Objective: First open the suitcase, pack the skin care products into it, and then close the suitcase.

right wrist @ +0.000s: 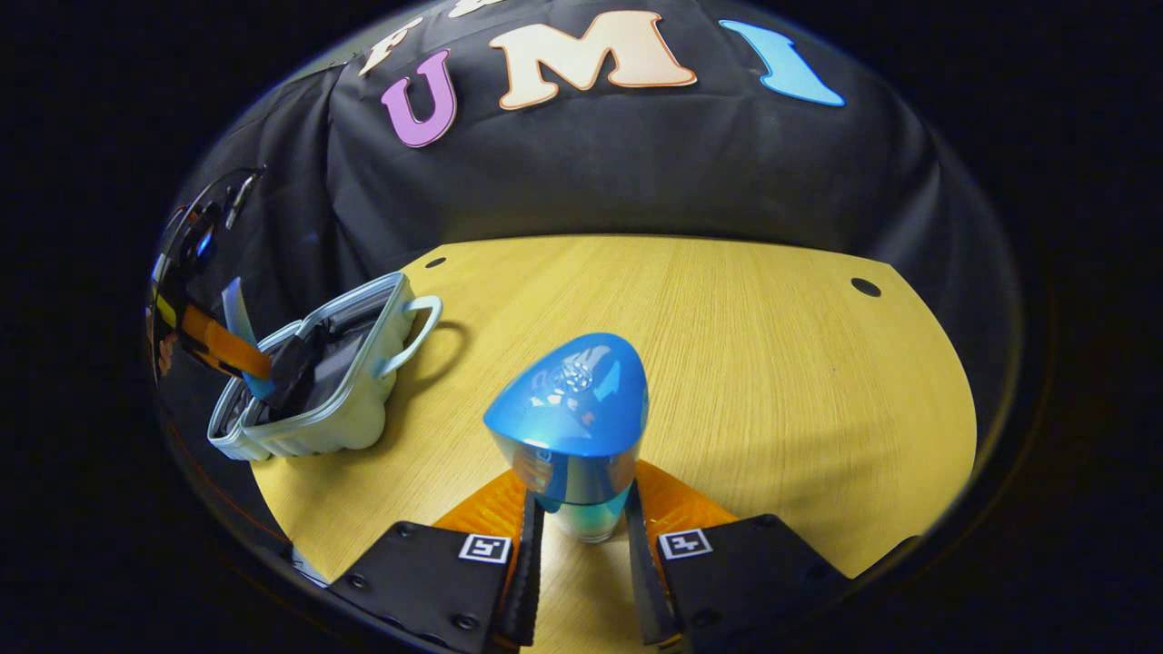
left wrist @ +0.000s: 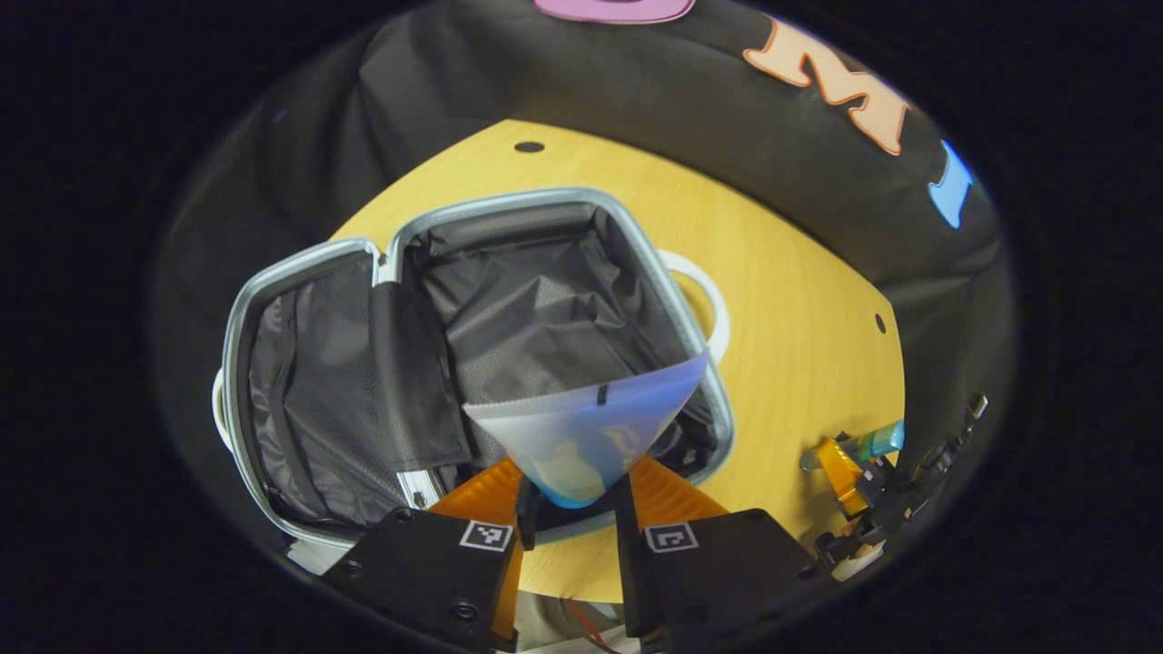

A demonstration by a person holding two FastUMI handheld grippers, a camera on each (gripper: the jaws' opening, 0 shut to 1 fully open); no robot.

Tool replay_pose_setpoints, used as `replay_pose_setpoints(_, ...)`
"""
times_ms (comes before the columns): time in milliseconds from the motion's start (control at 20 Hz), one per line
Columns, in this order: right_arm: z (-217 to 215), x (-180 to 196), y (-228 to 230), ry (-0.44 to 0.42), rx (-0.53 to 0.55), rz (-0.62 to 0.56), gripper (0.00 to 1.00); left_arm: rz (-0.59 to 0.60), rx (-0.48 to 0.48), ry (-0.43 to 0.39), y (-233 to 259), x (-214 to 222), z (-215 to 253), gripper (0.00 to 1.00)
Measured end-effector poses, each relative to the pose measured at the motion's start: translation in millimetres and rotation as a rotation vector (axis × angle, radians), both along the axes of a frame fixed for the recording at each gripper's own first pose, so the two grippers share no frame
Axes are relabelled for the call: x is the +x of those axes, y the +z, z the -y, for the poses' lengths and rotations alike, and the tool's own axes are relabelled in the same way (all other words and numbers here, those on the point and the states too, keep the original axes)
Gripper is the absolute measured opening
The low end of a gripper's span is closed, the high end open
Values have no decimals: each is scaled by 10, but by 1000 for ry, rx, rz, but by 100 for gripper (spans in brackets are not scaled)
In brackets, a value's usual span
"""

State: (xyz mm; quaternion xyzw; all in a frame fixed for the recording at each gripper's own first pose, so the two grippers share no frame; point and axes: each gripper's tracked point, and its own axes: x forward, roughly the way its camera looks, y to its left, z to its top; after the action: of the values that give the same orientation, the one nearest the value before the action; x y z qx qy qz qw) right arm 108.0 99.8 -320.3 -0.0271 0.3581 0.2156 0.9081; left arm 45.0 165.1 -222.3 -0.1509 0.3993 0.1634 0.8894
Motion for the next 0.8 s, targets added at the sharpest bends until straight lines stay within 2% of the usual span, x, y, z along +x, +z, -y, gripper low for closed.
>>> replay_pose_setpoints(100,-12,-61,107,-24,12,1,41,-58,-70,-9,-193,3,-85,38)
replay_pose_setpoints(200,-63,-135,193,-63,34,-18,41,-110,-100,-30,-351,-43,-181,36)
replay_pose_setpoints(250,-93,-164,239,-77,36,-19,41,-130,-109,-39,-412,-55,-239,38)
replay_pose_setpoints(350,-155,-242,324,-95,5,-15,44,-157,-146,-69,-487,-31,-263,38)
replay_pose_setpoints(400,-212,-275,385,-102,-4,-10,41,-172,-160,-82,-503,-32,-280,41)
replay_pose_setpoints(450,-286,-299,468,-110,-3,-5,44,-183,-169,-96,-519,-29,-299,38)
replay_pose_setpoints(500,-392,-346,556,-118,5,-3,41,-189,-194,-113,-522,-24,-270,41)
replay_pose_setpoints(550,-501,-374,638,-124,17,-3,44,-191,-207,-130,-507,-10,-253,41)
replay_pose_setpoints(600,-613,-398,706,-125,30,-3,41,-192,-211,-149,-514,1,-261,35)
replay_pose_setpoints(650,-742,-417,778,-117,39,-2,44,-186,-221,-159,-479,13,-247,45)
replay_pose_setpoints(700,-870,-443,836,-105,43,2,41,-179,-230,-166,-441,18,-233,56)
replay_pose_setpoints(750,-994,-456,896,-88,41,7,41,-161,-251,-171,-373,37,-198,59)
replay_pose_setpoints(800,-1112,-463,938,-67,38,12,41,-143,-263,-177,-313,43,-164,77)
